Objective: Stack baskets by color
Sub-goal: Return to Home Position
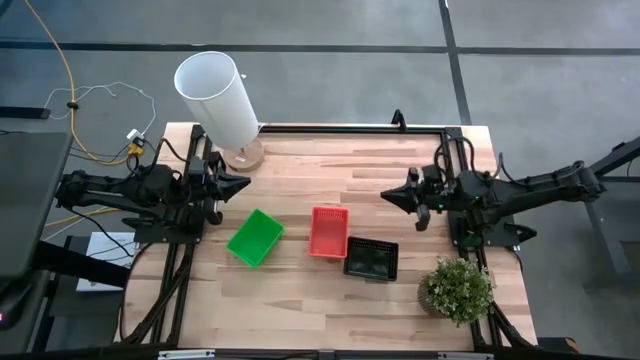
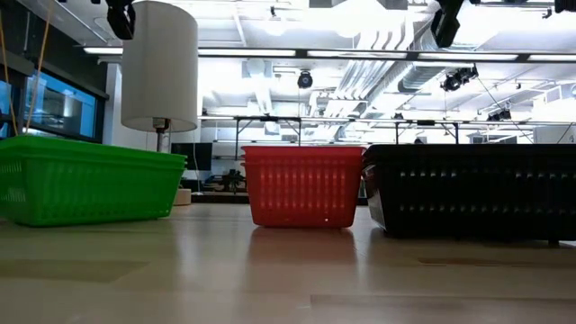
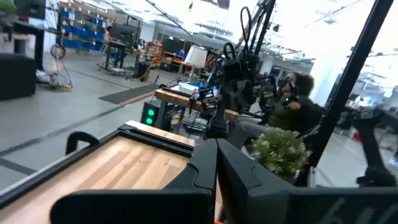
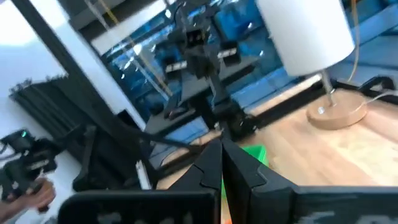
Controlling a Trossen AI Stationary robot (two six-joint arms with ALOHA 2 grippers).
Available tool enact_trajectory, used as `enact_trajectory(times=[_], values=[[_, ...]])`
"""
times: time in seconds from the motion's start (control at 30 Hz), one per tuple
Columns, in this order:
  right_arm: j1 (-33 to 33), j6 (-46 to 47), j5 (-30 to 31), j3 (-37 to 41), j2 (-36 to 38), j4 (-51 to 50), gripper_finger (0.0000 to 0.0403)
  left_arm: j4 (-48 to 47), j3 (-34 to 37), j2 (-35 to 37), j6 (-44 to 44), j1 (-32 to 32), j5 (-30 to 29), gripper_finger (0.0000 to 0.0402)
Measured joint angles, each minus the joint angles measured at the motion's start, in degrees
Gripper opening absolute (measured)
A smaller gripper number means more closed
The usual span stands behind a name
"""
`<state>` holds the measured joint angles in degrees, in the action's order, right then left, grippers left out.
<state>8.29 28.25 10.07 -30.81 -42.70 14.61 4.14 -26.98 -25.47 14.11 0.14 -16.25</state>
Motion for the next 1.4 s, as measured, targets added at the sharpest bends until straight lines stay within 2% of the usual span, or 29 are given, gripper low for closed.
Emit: enact_trajectory(times=[0.2,0.43,0.6,0.73,0.83,1.07,1.23,1.4], values=[[-0.1,-0.68,1.35,0.16,0.0,0.63,0.0,-3.08,2.27,5.82,-2.28,-0.02,0.57,0.0],[-0.1,0.76,1.24,0.16,-0.04,-0.2,0.0,7.4,15.7,18.25,-1.69,1.47,1.91,0.0],[-0.1,5.99,0.83,0.16,-0.04,-0.17,0.0,8.31,22.74,25.4,3.1,2.78,4.65,0.0],[-0.1,7.0,0.39,0.16,-0.02,0.02,0.0,9.68,26.39,25.04,5.35,3.49,5.59,0.0],[0.02,7.93,0.31,0.16,-0.02,0.16,0.0,3.99,26.34,25.23,6.66,4.12,6.06,0.0],[0.12,7.87,-2.26,0.16,-0.02,0.22,0.0,2.91,26.29,25.29,6.48,5.14,10.69,0.0],[0.12,7.83,-2.8,0.14,-0.02,0.22,0.0,2.19,26.29,25.29,4.65,5.11,10.66,0.0],[0.12,7.83,-2.79,0.14,-0.03,0.19,0.0,-3.0,26.23,24.44,1.11,5.16,11.14,0.0]])
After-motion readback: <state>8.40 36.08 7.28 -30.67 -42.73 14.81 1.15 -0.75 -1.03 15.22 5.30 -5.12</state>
